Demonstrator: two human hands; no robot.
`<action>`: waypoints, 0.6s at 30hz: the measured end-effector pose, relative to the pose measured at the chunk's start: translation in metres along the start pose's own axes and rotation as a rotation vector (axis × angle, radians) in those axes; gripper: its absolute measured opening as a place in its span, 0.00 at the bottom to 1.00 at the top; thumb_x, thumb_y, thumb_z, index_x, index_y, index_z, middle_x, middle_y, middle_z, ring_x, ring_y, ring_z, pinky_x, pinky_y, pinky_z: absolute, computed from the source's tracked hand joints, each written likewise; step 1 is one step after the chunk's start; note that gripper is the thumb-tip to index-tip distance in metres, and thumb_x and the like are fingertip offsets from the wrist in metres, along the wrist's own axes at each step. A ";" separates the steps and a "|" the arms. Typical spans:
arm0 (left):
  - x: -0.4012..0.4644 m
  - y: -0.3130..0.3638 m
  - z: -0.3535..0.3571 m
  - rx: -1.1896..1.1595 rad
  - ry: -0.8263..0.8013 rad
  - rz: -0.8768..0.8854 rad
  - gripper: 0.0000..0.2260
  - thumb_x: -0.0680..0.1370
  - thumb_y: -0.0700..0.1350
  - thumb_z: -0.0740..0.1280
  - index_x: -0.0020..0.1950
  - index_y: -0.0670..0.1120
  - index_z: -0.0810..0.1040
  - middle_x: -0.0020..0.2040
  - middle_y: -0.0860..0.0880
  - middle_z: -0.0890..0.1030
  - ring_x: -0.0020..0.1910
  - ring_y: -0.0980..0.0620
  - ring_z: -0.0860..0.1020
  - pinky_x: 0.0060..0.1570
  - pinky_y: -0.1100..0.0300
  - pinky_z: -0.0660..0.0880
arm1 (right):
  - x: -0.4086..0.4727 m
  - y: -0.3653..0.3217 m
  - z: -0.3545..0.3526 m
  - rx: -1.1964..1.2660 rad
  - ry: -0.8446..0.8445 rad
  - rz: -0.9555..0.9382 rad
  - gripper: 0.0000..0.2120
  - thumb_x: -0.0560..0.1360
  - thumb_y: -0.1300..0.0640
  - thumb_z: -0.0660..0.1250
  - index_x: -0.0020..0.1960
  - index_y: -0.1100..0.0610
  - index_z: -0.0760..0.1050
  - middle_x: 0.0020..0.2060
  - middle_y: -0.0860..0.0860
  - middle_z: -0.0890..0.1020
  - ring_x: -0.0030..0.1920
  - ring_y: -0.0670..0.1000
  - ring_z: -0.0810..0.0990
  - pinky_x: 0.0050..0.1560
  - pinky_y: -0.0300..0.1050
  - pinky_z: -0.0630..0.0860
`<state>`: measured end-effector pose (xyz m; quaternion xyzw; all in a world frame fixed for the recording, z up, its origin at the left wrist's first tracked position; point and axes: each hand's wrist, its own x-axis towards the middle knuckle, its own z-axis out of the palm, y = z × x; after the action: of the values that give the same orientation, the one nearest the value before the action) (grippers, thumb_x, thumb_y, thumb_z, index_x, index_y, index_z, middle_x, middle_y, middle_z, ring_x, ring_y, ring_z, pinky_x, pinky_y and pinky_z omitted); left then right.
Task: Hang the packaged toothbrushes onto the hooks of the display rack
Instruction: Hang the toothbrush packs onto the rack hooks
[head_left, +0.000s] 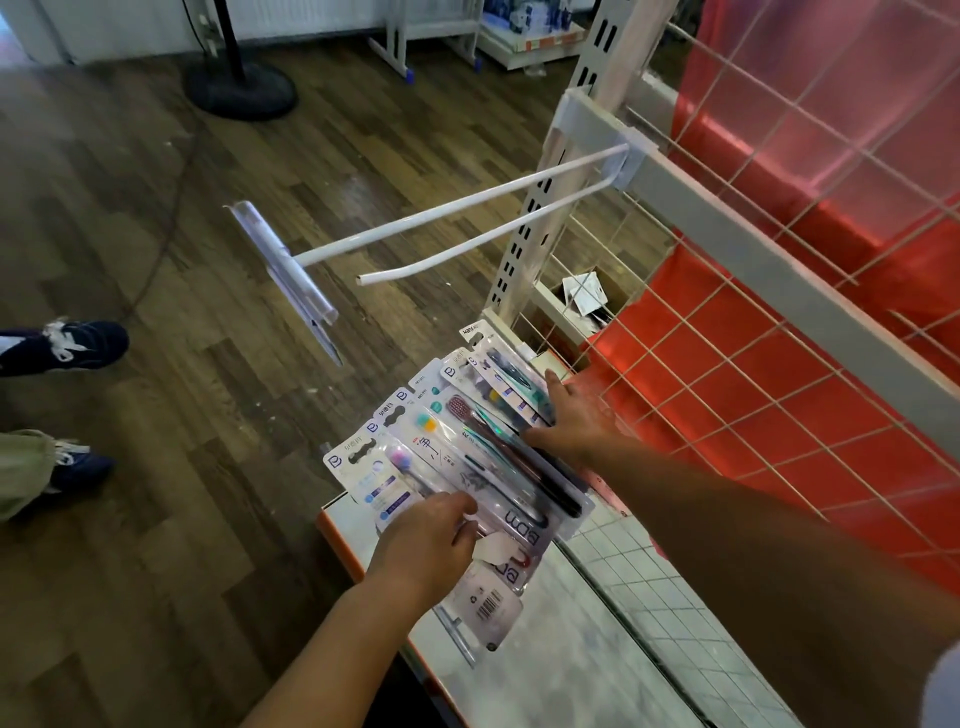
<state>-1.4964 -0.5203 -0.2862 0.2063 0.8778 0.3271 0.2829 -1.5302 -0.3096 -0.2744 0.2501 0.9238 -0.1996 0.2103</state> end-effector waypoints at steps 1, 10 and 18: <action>-0.001 0.000 0.000 -0.001 0.001 -0.002 0.14 0.80 0.48 0.60 0.65 0.52 0.72 0.62 0.52 0.76 0.57 0.54 0.76 0.56 0.59 0.75 | -0.001 -0.001 0.000 -0.001 0.007 -0.003 0.44 0.72 0.46 0.68 0.77 0.50 0.43 0.72 0.55 0.61 0.71 0.58 0.59 0.71 0.59 0.55; -0.002 0.000 -0.001 -0.006 0.006 -0.016 0.13 0.80 0.48 0.60 0.65 0.52 0.72 0.62 0.53 0.76 0.58 0.54 0.76 0.53 0.61 0.76 | -0.003 -0.009 0.000 -0.193 0.051 -0.044 0.23 0.77 0.47 0.60 0.68 0.55 0.62 0.51 0.54 0.76 0.51 0.54 0.75 0.56 0.52 0.73; -0.002 -0.001 0.003 -0.006 -0.013 -0.027 0.14 0.80 0.48 0.60 0.65 0.52 0.72 0.63 0.52 0.76 0.58 0.53 0.76 0.56 0.59 0.76 | -0.008 -0.011 -0.001 -0.234 0.097 -0.084 0.14 0.79 0.50 0.56 0.56 0.57 0.75 0.43 0.53 0.78 0.44 0.53 0.79 0.47 0.49 0.79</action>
<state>-1.4930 -0.5204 -0.2881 0.1958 0.8776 0.3243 0.2937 -1.5306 -0.3206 -0.2669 0.1942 0.9595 -0.0869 0.1845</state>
